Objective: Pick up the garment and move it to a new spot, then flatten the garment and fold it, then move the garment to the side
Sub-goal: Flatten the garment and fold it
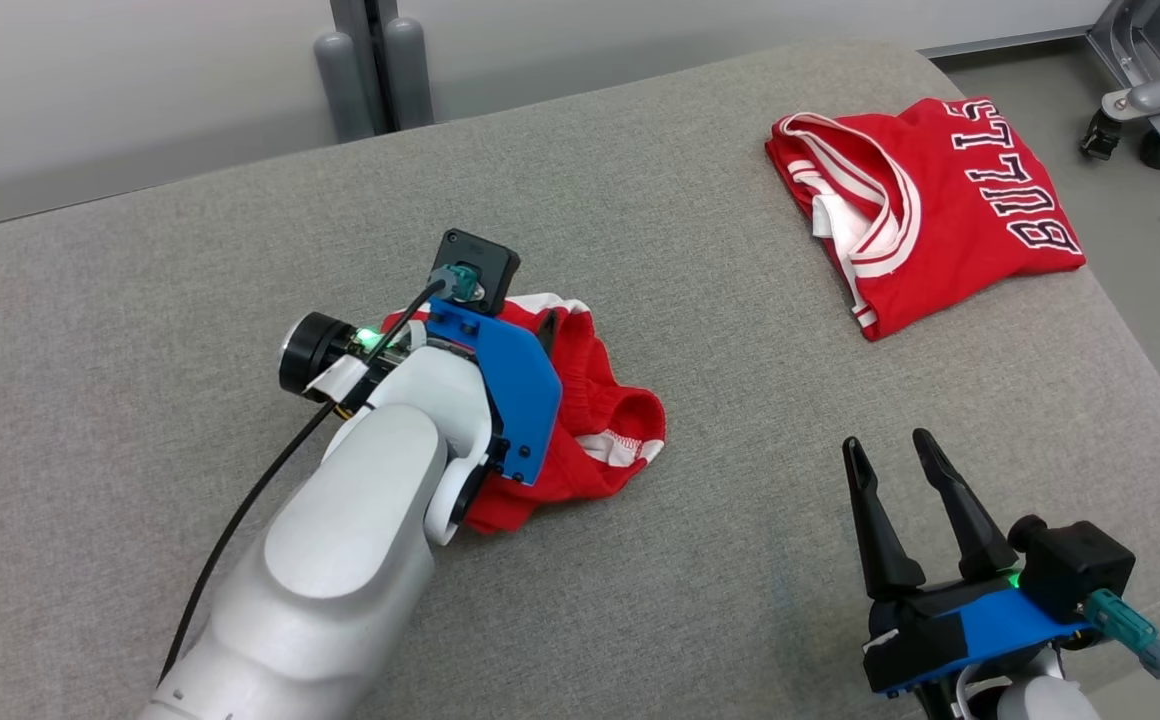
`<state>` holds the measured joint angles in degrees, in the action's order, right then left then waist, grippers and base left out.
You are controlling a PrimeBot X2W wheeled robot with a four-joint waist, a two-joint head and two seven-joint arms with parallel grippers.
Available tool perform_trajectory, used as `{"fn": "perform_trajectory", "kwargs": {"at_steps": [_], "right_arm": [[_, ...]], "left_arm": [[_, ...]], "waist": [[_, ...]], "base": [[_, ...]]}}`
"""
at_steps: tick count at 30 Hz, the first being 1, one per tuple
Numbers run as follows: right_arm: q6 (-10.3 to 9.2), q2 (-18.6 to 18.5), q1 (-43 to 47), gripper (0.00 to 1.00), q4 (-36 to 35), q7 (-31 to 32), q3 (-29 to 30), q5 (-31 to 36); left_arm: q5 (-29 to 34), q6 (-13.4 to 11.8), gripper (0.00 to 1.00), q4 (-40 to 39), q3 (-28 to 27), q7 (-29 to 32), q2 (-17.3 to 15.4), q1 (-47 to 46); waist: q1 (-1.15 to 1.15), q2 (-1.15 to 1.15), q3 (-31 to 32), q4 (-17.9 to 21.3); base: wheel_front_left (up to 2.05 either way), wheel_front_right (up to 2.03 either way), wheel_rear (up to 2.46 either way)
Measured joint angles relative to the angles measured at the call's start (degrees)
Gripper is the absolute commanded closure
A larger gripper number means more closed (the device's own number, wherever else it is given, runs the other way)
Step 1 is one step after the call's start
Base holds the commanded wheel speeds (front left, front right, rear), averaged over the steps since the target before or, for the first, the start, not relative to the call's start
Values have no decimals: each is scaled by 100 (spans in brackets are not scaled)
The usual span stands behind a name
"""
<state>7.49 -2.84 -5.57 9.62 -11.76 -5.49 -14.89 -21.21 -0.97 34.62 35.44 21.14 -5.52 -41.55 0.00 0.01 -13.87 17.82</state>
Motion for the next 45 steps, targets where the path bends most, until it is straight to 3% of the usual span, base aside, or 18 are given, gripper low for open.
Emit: {"fn": "perform_trajectory", "kwargs": {"at_steps": [10,18,19,20,27,31,36,41,45], "right_arm": [[0,0,-21,0,70,-54,-100,-38],[0,0,-102,0,110,-100,-136,-98],[0,-1,-108,0,121,-102,-143,-110],[0,0,-109,0,135,-118,-158,-130],[0,0,-149,0,215,-153,-118,-152],[0,-1,-148,0,236,-168,-63,-134],[0,0,-148,0,233,-134,-41,-77],[0,1,-125,0,196,-57,-55,-30],[0,0,-90,0,136,2,-37,-7]], "left_arm": [[-36,-67,0,-77,209,412,121,-210],[330,-307,0,313,527,1103,-114,-370],[410,-332,27,364,578,1103,-155,-414],[469,-387,100,411,597,1093,-181,-449],[408,-372,100,534,557,632,-159,-542],[307,-347,100,252,380,-425,-49,-710],[22,-93,100,-313,267,-1803,208,-1015],[-802,79,100,-1185,249,-2731,242,-1115],[-1439,76,100,-1820,452,-3229,268,-1177]], "waist": [[0,0,-4,55],[0,-1,-87,141],[0,-1,-99,152],[0,-1,-107,161],[0,-1,-99,142],[0,-1,-38,57],[0,-1,87,-87],[0,-1,241,-196],[-1,-2,322,-287]], "base": [[0,0,0],[0,0,0],[0,0,0],[0,0,0],[0,0,0],[0,0,0],[0,0,0],[0,0,0],[0,0,0]]}}
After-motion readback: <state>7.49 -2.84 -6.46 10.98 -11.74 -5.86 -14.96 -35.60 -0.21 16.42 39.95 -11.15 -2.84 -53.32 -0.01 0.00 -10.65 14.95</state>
